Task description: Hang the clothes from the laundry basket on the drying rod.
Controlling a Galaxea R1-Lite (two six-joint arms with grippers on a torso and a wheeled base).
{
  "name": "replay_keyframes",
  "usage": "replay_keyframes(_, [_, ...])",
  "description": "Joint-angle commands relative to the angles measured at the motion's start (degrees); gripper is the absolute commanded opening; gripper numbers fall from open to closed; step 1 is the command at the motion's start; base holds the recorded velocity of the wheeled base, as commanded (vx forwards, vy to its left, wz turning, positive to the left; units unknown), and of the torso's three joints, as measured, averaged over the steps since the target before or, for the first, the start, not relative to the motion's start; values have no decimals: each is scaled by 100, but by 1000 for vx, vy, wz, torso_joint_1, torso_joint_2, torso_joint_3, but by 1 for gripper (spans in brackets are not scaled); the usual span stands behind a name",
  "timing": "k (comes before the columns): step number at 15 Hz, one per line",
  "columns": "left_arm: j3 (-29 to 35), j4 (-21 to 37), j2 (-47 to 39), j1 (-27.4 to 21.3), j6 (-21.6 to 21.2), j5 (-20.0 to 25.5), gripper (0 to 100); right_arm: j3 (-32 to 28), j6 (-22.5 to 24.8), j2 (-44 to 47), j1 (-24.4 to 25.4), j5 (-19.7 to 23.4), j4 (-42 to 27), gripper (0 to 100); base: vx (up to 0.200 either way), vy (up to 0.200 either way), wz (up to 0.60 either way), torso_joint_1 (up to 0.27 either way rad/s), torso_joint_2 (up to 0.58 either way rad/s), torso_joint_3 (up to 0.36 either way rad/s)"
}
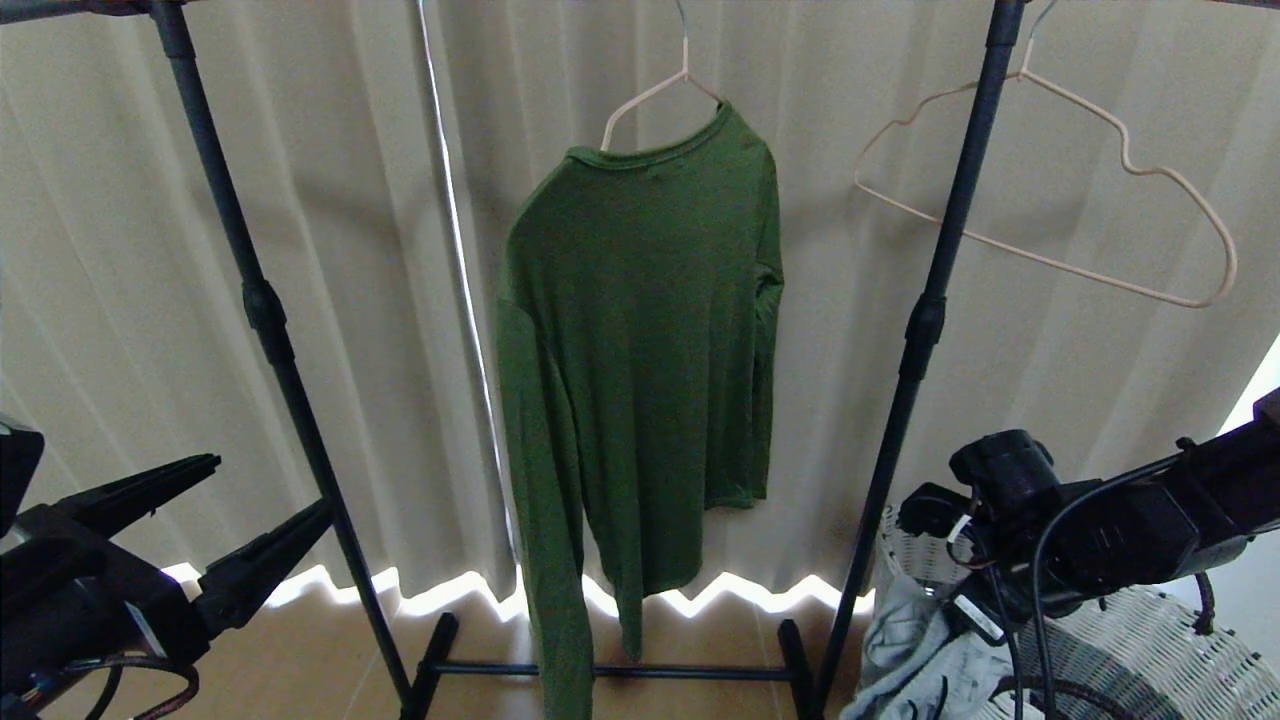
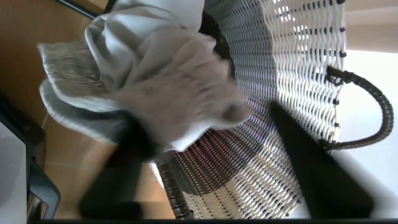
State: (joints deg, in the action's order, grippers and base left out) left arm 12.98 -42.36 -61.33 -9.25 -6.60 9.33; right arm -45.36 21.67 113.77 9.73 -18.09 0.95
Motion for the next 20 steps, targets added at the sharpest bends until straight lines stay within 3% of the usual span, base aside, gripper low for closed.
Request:
replay_keyframes(1, [-6, 0, -10, 2, 0, -1, 100, 142, -14, -338, 20, -1, 2, 0, 0, 0, 0, 0, 0, 0])
replay_keyframes(7, [-50, -9, 113, 2, -35, -10, 100, 871, -102, -2703, 477, 166, 2, 0, 0, 0, 0, 0, 0, 0])
replay_keyframes(8, [-147, -9, 200, 11, -184, -10, 100, 1056, -93, -3125, 530, 500, 2, 0, 0, 0, 0, 0, 0, 0])
replay_keyframes(10, [-235, -9, 429, 2, -474, -19, 100, 1346, -76, -3643, 548, 746, 2, 0, -200, 0, 0, 2, 5, 5])
replay_keyframes(15, [-217, 0, 561, -33, -448, -10, 100, 1381, -84, -3669, 565, 772, 432, 0, -200, 0, 0, 0, 3, 0])
replay_keyframes(16, [-200, -9, 341, -42, -465, -1, 100, 1337, -67, -3502, 574, 895, 951, 0, -200, 0, 0, 12, 2, 2])
replay_keyframes(20, [-261, -9, -54, -551, -764, 8, 100, 493, -32, -3538, 1154, 1141, 1144, 0, 0, 0, 0, 0, 0, 0])
